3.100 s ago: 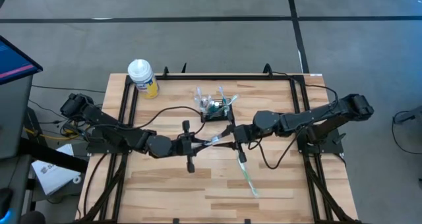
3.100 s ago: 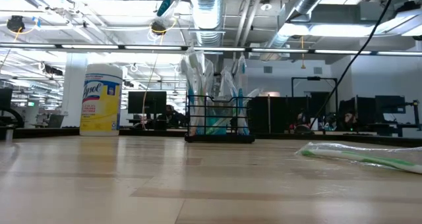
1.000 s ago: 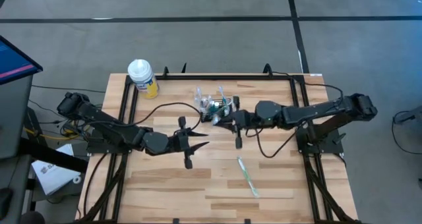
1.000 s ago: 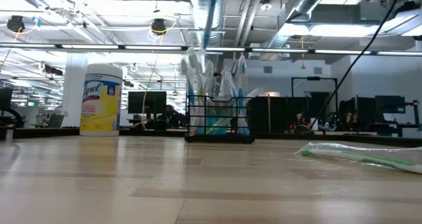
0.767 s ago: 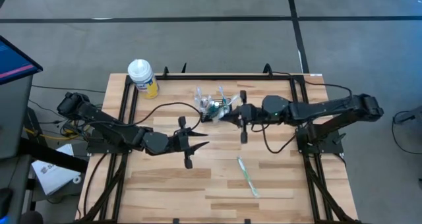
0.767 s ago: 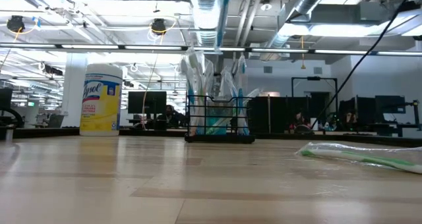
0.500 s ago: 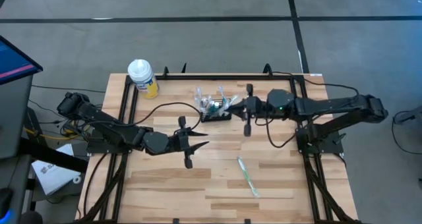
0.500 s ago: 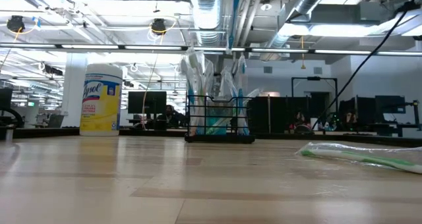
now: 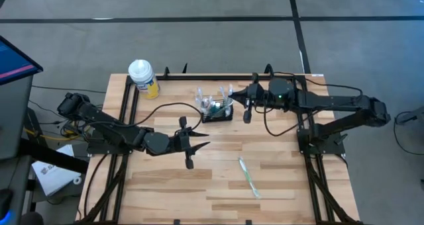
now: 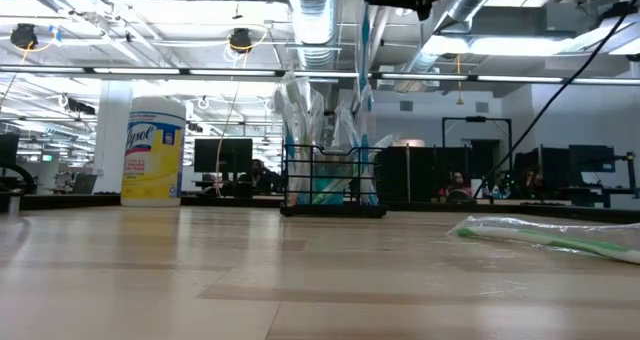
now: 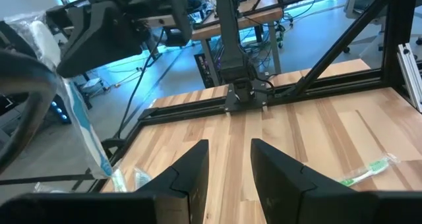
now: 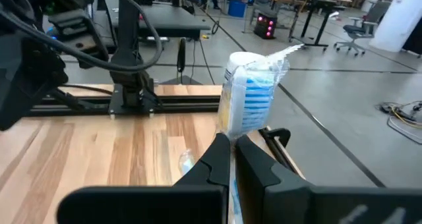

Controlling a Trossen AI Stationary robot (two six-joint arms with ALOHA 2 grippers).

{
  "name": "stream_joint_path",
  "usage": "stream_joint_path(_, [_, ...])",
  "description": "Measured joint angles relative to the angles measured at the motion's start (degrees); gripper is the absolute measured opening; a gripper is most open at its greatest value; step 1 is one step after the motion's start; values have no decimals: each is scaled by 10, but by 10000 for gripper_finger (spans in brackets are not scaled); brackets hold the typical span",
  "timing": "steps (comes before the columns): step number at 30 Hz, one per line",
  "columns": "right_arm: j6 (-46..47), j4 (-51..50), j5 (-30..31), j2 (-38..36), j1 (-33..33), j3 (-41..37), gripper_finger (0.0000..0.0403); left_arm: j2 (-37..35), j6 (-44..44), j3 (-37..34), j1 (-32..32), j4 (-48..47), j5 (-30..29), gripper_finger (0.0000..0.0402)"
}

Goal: Pick & Place toothbrushing station
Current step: Put the blue toothbrush into the black mesh organizer

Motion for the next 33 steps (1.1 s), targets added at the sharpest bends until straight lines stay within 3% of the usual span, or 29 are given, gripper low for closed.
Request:
stream_joint_path(14, [10,-6,-54,2,-59,-4,0,0,0,0,0,-10,0,108])
stream_joint_path(17, [20,41,-59,1,-69,-45,0,0,0,0,0,-11,0,108])
stream_joint_path(22, [65,159,-119,-18,-104,-124,0,0,0,0,0,-11,0,108])
stream_joint_path(33, [79,181,-128,6,-138,-164,0,0,0,0,2,-11,0,108])
